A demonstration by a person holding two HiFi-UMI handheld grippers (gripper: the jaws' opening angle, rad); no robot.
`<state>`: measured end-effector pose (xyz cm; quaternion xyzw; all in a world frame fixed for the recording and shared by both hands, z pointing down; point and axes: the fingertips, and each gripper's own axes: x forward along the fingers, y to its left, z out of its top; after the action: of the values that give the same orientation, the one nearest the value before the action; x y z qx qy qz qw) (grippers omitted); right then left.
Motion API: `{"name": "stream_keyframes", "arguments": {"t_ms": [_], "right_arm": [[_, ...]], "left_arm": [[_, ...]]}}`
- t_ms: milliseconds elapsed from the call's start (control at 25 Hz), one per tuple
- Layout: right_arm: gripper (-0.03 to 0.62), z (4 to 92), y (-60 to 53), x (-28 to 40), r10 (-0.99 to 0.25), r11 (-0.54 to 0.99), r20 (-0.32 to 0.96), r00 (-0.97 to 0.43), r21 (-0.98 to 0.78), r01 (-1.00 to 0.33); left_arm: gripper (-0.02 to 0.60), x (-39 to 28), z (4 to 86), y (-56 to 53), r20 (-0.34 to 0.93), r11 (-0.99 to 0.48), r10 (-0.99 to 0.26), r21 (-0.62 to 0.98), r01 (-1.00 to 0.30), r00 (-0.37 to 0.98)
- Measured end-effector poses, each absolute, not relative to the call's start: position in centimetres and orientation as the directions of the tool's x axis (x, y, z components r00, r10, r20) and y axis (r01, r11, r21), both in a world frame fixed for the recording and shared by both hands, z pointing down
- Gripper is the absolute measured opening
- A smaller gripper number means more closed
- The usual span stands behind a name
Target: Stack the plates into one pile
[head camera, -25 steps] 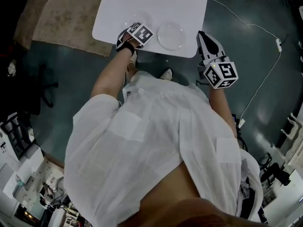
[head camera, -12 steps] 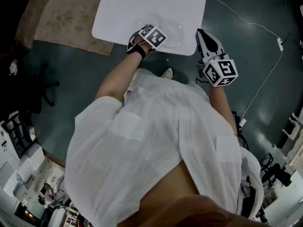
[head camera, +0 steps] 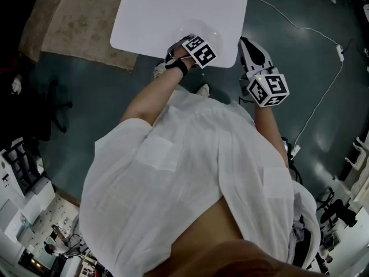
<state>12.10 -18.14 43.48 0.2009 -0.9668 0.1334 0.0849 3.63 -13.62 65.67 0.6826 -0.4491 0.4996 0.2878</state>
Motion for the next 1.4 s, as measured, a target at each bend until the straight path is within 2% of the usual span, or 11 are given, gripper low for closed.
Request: {"name": "stream_keyframes", "arguments": {"t_ms": [480,1040,1400], "right_arm": [[0.029,44.0,-18.5,13.3,-0.387,0.873,0.225,-0.894,-0.224,-0.434],[0.029,44.2,-18.9,13.8,-0.401,0.864,0.23,-0.887,-0.227,-0.45],[0.029,44.4,-19.2,14.8,-0.419,0.855,0.244,-0.875,-0.219,-0.47]], "left_arm": [[0.072,7.2,67.6,-13.4,0.953,-0.553,-0.296,-0.119,-0.825,0.06],[0.081,10.6,68.9,-12.9,0.951,-0.507,-0.227,0.068,-0.859,0.209],[0.077,11.7,67.2,-13.8,0.91,-0.433,-0.263,0.186,-0.882,0.321]]}}
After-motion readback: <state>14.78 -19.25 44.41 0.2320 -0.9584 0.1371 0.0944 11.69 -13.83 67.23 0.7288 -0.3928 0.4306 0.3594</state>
